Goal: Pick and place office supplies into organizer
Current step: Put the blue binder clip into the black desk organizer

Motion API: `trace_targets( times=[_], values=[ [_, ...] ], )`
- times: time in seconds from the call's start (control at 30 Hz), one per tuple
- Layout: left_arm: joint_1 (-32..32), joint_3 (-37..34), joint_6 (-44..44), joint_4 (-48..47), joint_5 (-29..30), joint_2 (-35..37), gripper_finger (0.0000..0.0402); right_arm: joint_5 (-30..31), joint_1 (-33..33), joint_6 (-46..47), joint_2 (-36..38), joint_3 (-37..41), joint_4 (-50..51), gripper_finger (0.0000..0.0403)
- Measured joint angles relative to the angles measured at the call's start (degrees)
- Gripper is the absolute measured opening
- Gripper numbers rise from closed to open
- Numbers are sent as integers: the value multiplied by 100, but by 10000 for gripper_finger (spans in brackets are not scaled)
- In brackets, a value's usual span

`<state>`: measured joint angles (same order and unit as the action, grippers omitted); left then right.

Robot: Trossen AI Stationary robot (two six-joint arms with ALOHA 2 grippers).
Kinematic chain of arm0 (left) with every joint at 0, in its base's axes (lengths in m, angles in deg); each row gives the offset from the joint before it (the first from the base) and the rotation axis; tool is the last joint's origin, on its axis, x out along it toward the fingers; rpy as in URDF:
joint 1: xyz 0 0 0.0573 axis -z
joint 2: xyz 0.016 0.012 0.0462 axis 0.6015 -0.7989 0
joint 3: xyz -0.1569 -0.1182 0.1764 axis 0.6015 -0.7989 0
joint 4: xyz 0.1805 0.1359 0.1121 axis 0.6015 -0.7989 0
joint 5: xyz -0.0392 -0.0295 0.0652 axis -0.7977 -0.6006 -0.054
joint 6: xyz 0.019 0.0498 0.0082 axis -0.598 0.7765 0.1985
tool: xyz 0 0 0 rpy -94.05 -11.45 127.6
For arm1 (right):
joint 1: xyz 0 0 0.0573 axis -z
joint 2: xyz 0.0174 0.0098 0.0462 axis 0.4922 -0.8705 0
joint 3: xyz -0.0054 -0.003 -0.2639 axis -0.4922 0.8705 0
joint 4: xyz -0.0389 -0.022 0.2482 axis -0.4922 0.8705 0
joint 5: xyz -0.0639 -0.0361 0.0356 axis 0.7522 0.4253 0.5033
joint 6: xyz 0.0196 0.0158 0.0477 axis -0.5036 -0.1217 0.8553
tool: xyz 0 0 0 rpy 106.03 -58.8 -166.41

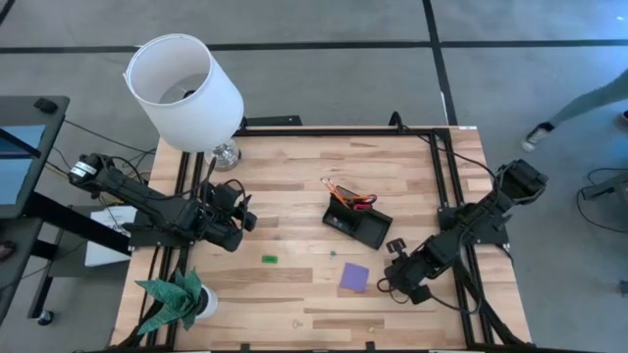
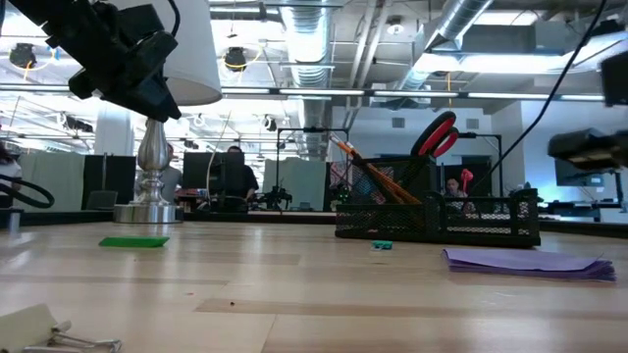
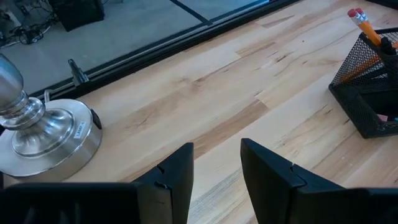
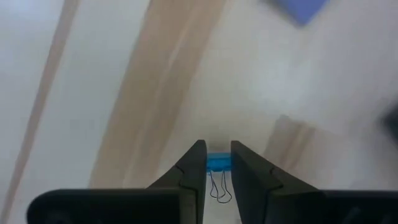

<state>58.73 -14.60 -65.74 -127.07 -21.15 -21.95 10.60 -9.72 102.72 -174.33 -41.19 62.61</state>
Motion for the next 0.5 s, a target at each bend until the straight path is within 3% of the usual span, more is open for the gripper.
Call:
trace_targets(
  times=[0.3,0.5],
  values=[
    [0,1,54,0,0,-1,128,637,452,-152,0,-682,396,55],
    [0,1,85,0,15,1,128,1356,1002,-1074,0,-765,-372,56]
  ],
)
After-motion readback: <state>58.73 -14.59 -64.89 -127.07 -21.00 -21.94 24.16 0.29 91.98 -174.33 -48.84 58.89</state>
